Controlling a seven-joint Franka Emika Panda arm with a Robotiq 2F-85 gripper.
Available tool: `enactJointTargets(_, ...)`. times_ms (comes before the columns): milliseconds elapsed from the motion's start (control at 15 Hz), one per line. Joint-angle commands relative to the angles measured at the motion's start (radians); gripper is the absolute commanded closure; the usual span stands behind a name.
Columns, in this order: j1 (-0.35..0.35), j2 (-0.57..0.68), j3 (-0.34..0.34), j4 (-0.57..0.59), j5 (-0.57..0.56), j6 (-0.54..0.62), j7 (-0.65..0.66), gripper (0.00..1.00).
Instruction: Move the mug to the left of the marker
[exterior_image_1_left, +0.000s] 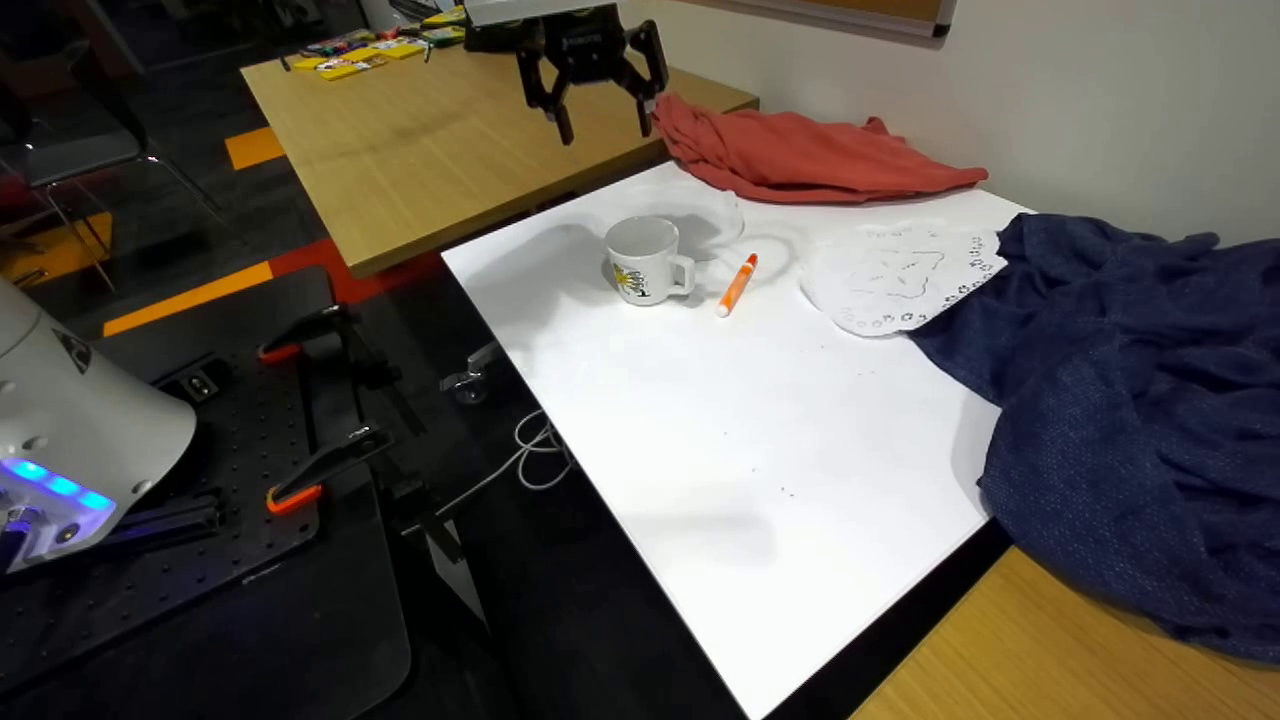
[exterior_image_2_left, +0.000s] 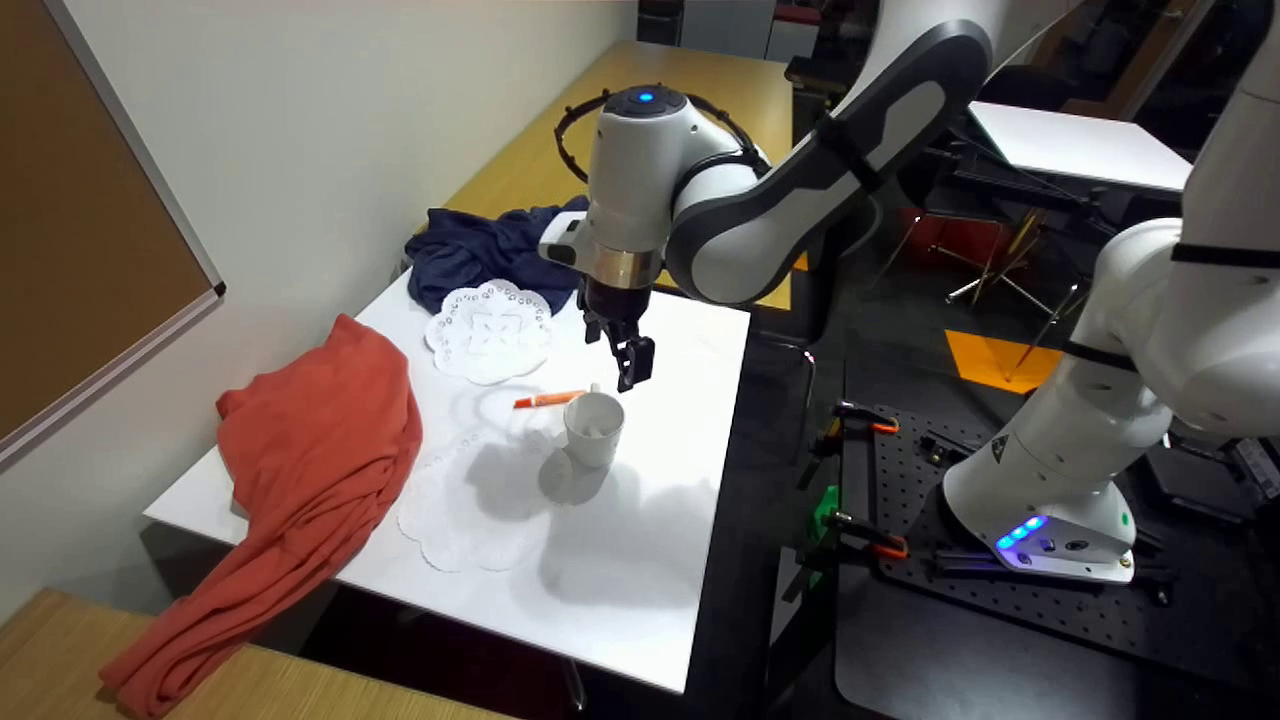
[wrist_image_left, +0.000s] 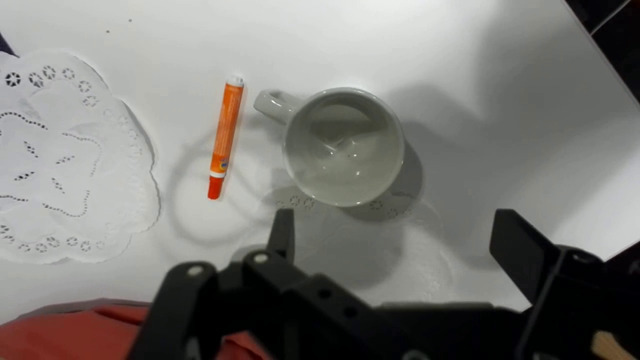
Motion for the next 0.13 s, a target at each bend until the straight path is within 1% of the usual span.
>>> enactJointTargets(0,0.007,-0.013,-0.007,-0.006,0.006,-0.007,-0.001,0.0)
enactJointTargets(67,0.008,-0.022,-0.008,-0.012,0.008,-0.009,-0.002,0.0)
